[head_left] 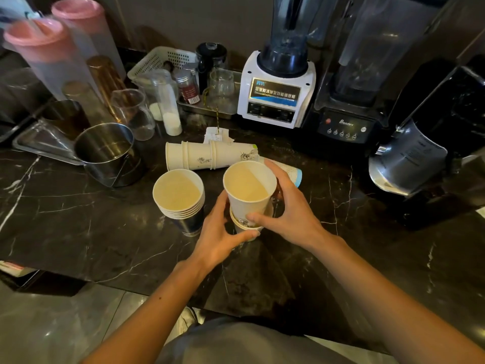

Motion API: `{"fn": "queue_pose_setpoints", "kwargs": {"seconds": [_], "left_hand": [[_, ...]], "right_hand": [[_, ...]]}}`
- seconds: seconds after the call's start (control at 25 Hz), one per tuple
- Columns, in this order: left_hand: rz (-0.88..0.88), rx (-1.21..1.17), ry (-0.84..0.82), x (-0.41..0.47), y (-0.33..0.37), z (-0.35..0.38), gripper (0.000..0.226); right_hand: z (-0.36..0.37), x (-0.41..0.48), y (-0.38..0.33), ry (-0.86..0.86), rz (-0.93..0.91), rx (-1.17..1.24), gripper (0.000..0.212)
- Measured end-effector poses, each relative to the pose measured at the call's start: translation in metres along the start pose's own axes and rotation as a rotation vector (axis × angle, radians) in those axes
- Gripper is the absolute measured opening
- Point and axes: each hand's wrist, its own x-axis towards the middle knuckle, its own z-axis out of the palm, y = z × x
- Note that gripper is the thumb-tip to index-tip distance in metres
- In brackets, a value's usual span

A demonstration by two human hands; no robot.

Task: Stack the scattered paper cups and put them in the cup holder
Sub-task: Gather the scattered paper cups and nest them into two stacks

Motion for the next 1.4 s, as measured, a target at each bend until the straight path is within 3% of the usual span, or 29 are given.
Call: {"fn": "queue_pose_setpoints", "kwargs": {"seconds": [0.2, 0.48, 0.68, 0.88, 1.04, 1.16, 1.4], "left_hand": [[0.006, -0.014, 0.05, -0.003, 0.001, -0.001, 0.118], [0.033, 0.034, 0.015, -0.001, 0.002, -0.007, 0.088], [0.045, 0.097, -0.058, -0.003, 0.0, -0.007, 0.093], [0.027, 0.109, -0.046, -0.001, -0.004, -0.007, 0.093], [0.0, 0.091, 0.0, -0.004, -0.002, -0.003, 0.094], [-0.001, 0.076, 0.059, -0.003, 0.003, 0.002, 0.093], [-0.011, 0.059, 0.104, 0.0, 0.005, 0.009, 0.092]], "right_hand": [[0.006, -0.006, 0.016, -0.08, 0.068, -0.048, 0.096], [-0.003, -0.002, 0.021, -0.183, 0.102, -0.115, 0.091], [-0.001, 0.002, 0.028, -0.149, 0.076, -0.131, 0.067], [0.0, 0.003, 0.036, -0.205, 0.078, -0.104, 0.064], [-0.017, 0.031, 0.044, -0.04, 0.15, 0.004, 0.06], [-0.022, 0.067, 0.067, 0.046, 0.183, -0.294, 0.071], [-0.016, 0.124, 0.099, -0.223, 0.19, -0.765, 0.104]]}}
